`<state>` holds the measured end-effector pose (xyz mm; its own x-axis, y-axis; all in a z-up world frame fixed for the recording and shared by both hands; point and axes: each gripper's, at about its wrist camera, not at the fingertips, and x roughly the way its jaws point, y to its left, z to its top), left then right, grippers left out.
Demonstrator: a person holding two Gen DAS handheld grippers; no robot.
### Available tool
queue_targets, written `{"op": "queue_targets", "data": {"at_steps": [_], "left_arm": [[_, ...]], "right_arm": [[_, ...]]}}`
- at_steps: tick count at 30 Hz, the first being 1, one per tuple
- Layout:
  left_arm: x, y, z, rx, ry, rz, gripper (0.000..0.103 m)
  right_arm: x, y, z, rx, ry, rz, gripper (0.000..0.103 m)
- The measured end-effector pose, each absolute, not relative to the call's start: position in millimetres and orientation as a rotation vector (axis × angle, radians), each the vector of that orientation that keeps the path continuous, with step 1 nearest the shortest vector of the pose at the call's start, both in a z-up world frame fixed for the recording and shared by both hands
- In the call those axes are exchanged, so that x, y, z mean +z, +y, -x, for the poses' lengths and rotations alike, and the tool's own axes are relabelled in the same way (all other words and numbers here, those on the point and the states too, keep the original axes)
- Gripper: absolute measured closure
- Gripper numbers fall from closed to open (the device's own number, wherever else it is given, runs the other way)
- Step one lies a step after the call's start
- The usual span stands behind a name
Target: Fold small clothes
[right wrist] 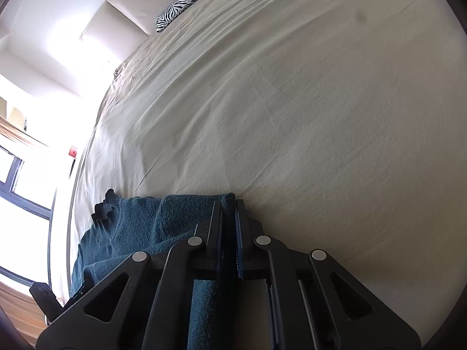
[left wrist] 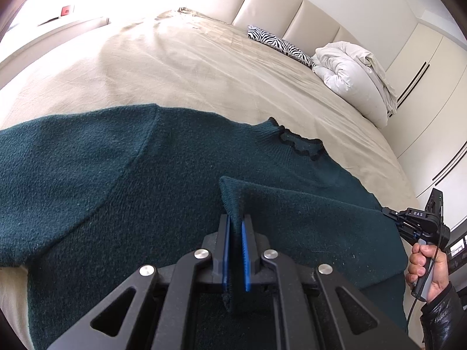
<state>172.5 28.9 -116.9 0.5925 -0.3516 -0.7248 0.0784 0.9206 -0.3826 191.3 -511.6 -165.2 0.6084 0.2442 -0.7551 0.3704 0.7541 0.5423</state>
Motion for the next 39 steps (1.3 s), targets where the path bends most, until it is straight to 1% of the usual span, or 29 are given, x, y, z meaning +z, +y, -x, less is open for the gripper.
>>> {"op": "queue_targets", "data": {"at_steps": [4, 7, 10, 11, 13, 18, 21, 22, 26, 30, 35, 37, 39], "left_arm": [[-118.4, 28.4, -168.8, -0.247, 0.911, 0.328, 0.095], [-119.9, 29.7, -171.0, -0.253, 0.918, 0.330, 0.095], [-120.3, 30.8, -176.2, -0.257, 0.926, 0.332, 0.091], [-119.7, 30.2, -177.2, -0.257, 0.926, 0.328, 0.091], [-119.1, 29.0, -179.8, -0.261, 0.929, 0.318, 0.091], [-120.7, 26.9, -184.2, -0.261, 0.936, 0.311, 0.090], [-121.2, 24.8, -186.1, -0.262, 0.942, 0.294, 0.090], [-120.8, 24.4, -187.1, -0.264, 0.945, 0.289, 0.090], [-119.1, 24.1, -191.4, -0.265, 0.946, 0.272, 0.090], [-120.6, 23.4, -191.6, -0.265, 0.937, 0.263, 0.090], [-123.9, 24.3, -190.3, -0.268, 0.927, 0.271, 0.090], [-124.6, 25.0, -189.6, -0.269, 0.925, 0.276, 0.090], [-126.0, 27.3, -188.9, -0.275, 0.922, 0.287, 0.090]], "right_arm": [[-174.0, -513.6, -198.1, -0.089, 0.932, -0.747, 0.098], [-170.3, -516.9, -193.4, -0.081, 0.931, -0.772, 0.097], [-161.0, -519.7, -174.7, -0.088, 0.926, -0.829, 0.092], [-156.6, -518.6, -166.6, -0.096, 0.925, -0.829, 0.087], [-151.1, -515.3, -151.7, -0.085, 0.937, -0.812, 0.082], [-154.9, -497.7, -124.2, -0.038, 0.996, -0.821, 0.082], [-154.9, -482.8, -116.2, -0.039, 1.007, -0.718, 0.082], [-154.5, -479.2, -114.7, -0.042, 1.010, -0.677, 0.083], [-156.8, -480.3, -110.8, -0.106, 1.028, -0.615, 0.103], [-159.1, -488.1, -103.1, -0.126, 1.016, -0.658, 0.103], [-116.1, -463.0, -82.5, -0.058, 0.876, -0.642, 0.102], [-118.7, -446.1, -86.0, -0.017, 0.906, -0.619, 0.100], [-143.4, -435.7, -92.7, -0.020, 0.998, -0.590, 0.100]]}}
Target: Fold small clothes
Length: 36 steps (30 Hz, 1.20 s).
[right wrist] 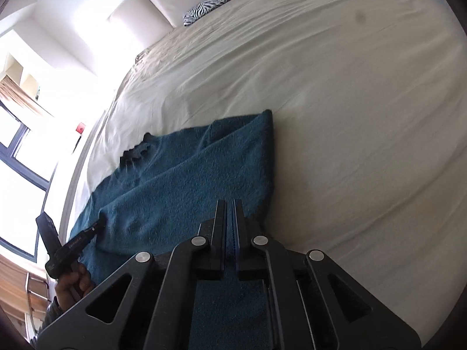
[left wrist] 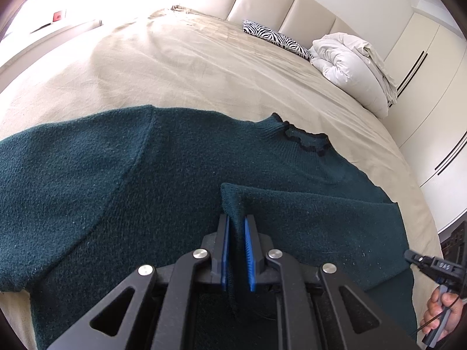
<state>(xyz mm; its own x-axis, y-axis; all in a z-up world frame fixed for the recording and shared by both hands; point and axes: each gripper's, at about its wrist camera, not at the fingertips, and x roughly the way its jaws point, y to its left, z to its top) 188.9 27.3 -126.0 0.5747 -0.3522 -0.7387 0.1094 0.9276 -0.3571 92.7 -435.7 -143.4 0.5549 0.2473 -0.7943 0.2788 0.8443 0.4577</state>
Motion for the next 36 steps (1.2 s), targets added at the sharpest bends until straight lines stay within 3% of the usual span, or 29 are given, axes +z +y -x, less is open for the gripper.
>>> {"op": "queue_targets", "data": {"at_steps": [7, 9, 11, 13, 16, 18, 19, 20, 22, 31, 36], "left_arm": [[-127.4, 43.3, -188.7, -0.329, 0.928, 0.391, 0.088], [-117.8, 54.1, -180.2, -0.302, 0.908, 0.418, 0.076], [-105.1, 75.0, -166.7, -0.274, 0.873, 0.483, 0.055], [-92.3, 105.5, -148.2, -0.257, 0.824, 0.573, 0.044], [-76.4, 161.7, -116.0, -0.185, 0.764, 0.642, 0.043], [-72.3, 208.6, -91.2, -0.112, 0.727, 0.708, 0.043], [-73.0, 235.0, -77.5, -0.064, 0.708, 0.750, 0.043], [-75.3, 260.9, -63.2, -0.010, 0.688, 0.794, 0.042], [-83.1, 311.7, -36.5, 0.108, 0.651, 0.891, 0.041], [-129.6, 425.2, 0.0, 0.260, 0.568, 1.238, 0.040], [-146.0, 448.4, -28.2, 0.272, 0.537, 1.370, 0.041]], "right_arm": [[-160.5, -452.4, -67.9, 0.039, 0.907, -0.702, 0.103], [-143.4, -444.3, -60.0, -0.011, 0.899, -0.655, 0.103], [-120.8, -438.1, -48.9, -0.052, 0.854, -0.592, 0.099], [-95.2, -423.8, -37.3, -0.095, 0.803, -0.498, 0.099], [-57.5, -391.4, -23.4, -0.145, 0.710, -0.358, 0.095], [-35.2, -365.6, -17.2, -0.163, 0.648, -0.292, 0.083], [-27.0, -354.7, -13.9, -0.173, 0.621, -0.276, 0.059], [-18.5, -343.9, -10.2, -0.187, 0.584, -0.272, 0.025], [-0.8, -320.6, -0.9, -0.192, 0.480, -0.293, 0.004], [-8.6, -224.2, -26.1, 0.056, 0.664, -0.388, 0.005], [-23.4, -199.4, -28.9, 0.121, 0.740, -0.413, 0.024]]}}
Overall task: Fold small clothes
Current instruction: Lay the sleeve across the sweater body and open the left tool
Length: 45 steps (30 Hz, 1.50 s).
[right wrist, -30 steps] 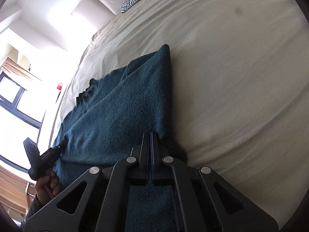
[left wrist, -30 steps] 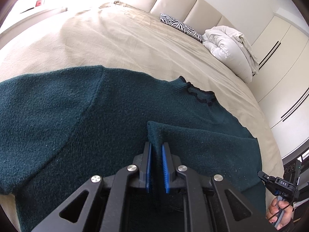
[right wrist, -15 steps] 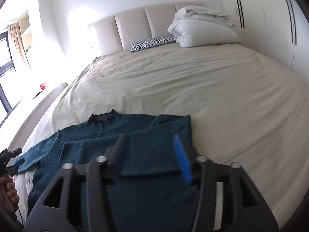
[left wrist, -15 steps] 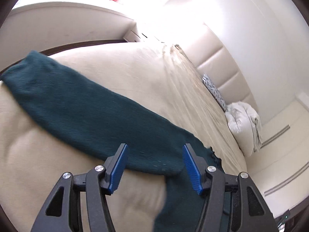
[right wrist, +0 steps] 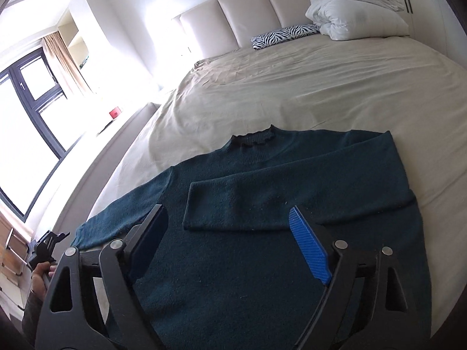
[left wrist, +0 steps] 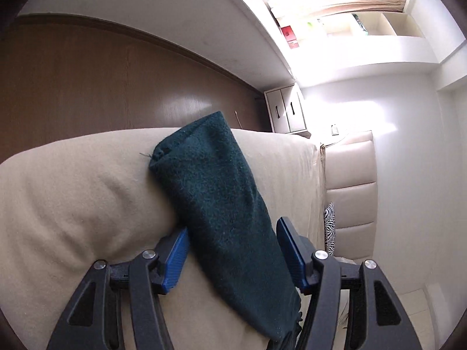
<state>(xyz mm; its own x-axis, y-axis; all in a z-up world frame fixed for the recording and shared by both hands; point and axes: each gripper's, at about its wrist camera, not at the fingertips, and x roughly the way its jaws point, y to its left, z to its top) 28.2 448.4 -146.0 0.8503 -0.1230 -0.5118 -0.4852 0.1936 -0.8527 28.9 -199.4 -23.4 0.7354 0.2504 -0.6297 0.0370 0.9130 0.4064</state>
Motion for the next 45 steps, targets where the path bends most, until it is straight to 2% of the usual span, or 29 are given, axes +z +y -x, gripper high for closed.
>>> {"op": "queue_targets", "data": {"at_steps": [2, 3, 5, 6, 8, 11, 14, 20, 27, 32, 37, 42, 43, 45], "left_arm": [[-148.8, 455.7, -33.2, 0.282, 0.507, 1.417, 0.044], [-150.5, 459.5, -35.6, 0.295, 0.498, 1.440, 0.048], [-160.0, 464.2, -31.3, 0.336, 0.487, 1.521, 0.070], [-164.3, 466.8, -27.5, 0.347, 0.468, 1.558, 0.074], [-166.0, 468.5, -25.0, 0.368, 0.457, 1.563, 0.089], [-161.0, 462.5, -26.3, 0.391, 0.466, 1.512, 0.095], [-144.9, 449.7, -32.6, 0.390, 0.480, 1.439, 0.095], [-79.4, 379.9, -78.3, 0.278, 0.555, 1.110, 0.095], [-28.3, 208.1, -144.6, 0.031, 0.669, 0.645, 0.095], [-24.1, 61.3, -155.2, -0.147, 0.701, 0.310, 0.095], [-31.6, -53.6, -153.6, -0.247, 0.686, 0.054, 0.095], [-59.7, -102.9, -140.3, -0.315, 0.727, -0.065, 0.094], [-68.4, -110.1, -140.5, -0.333, 0.753, -0.081, 0.089], [-88.2, -125.3, -133.6, -0.369, 0.813, -0.123, 0.067]], "right_arm": [[-29.3, -199.8, -30.4, 0.121, 0.760, -0.423, 0.034], [-32.1, -200.7, -30.7, 0.115, 0.765, -0.423, 0.035], [-37.6, -205.0, -30.8, 0.112, 0.774, -0.440, 0.035], [-41.0, -210.1, -31.3, 0.110, 0.778, -0.449, 0.035], [-46.7, -217.5, -29.4, 0.104, 0.782, -0.472, 0.035], [-55.3, -225.9, -29.7, 0.100, 0.789, -0.496, 0.035], [-59.1, -234.2, -27.7, 0.099, 0.788, -0.512, 0.039], [-70.3, -264.8, -15.6, 0.064, 0.779, -0.575, 0.039], [-88.5, -312.4, 4.6, -0.008, 0.761, -0.659, 0.039], [-104.5, -347.6, 23.0, -0.063, 0.753, -0.732, 0.039], [-117.5, -369.2, 34.0, -0.093, 0.755, -0.767, 0.039], [-124.1, -385.6, 40.7, -0.118, 0.746, -0.792, 0.039], [-126.0, -388.7, 41.1, -0.123, 0.746, -0.799, 0.039], [-129.1, -391.6, 40.4, -0.128, 0.753, -0.806, 0.039]]}}
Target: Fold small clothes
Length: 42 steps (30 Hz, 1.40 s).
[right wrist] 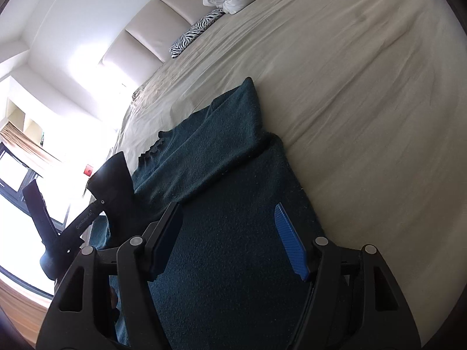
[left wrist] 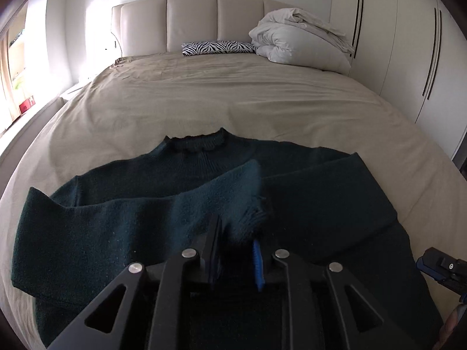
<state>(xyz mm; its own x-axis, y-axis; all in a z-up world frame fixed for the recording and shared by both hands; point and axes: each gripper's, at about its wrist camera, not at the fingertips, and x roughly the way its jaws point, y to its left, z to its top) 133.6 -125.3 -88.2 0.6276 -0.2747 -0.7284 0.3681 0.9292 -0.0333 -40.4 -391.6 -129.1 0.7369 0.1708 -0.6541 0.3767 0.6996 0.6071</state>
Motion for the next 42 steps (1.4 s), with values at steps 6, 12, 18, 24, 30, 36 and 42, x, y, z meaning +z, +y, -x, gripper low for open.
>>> {"op": "queue_targets", "data": {"at_steps": [6, 12, 18, 24, 30, 36, 42], "left_arm": [[-96.3, -105.0, -108.3, -0.387, 0.861, -0.107, 0.032], [-77.3, -27.6, -78.7, -0.403, 0.842, 0.072, 0.023], [-73.0, 69.0, -74.8, -0.296, 0.821, 0.313, 0.023], [-69.7, 145.3, -83.6, -0.184, 0.780, 0.427, 0.025], [-70.2, 189.2, -99.2, -0.137, 0.770, 0.508, 0.025], [-72.7, 194.1, -129.7, -0.171, 0.809, 0.553, 0.030], [-81.6, 187.0, -163.2, -0.181, 0.868, 0.562, 0.038]], "right_arm": [[-131.7, -385.2, 26.3, -0.102, 0.789, -0.799, 0.039], [-116.3, -363.2, -17.8, -0.015, 0.829, -0.732, 0.038], [-108.3, -312.8, -88.9, 0.150, 0.929, -0.637, 0.039], [-140.2, -280.9, -156.4, 0.166, 1.100, -0.625, 0.039], [-149.6, -267.7, -184.2, 0.143, 1.145, -0.547, 0.083], [-132.7, -266.1, -183.6, 0.136, 1.096, -0.468, 0.096], [-119.8, -281.3, -181.2, 0.122, 1.068, -0.448, 0.097]]}}
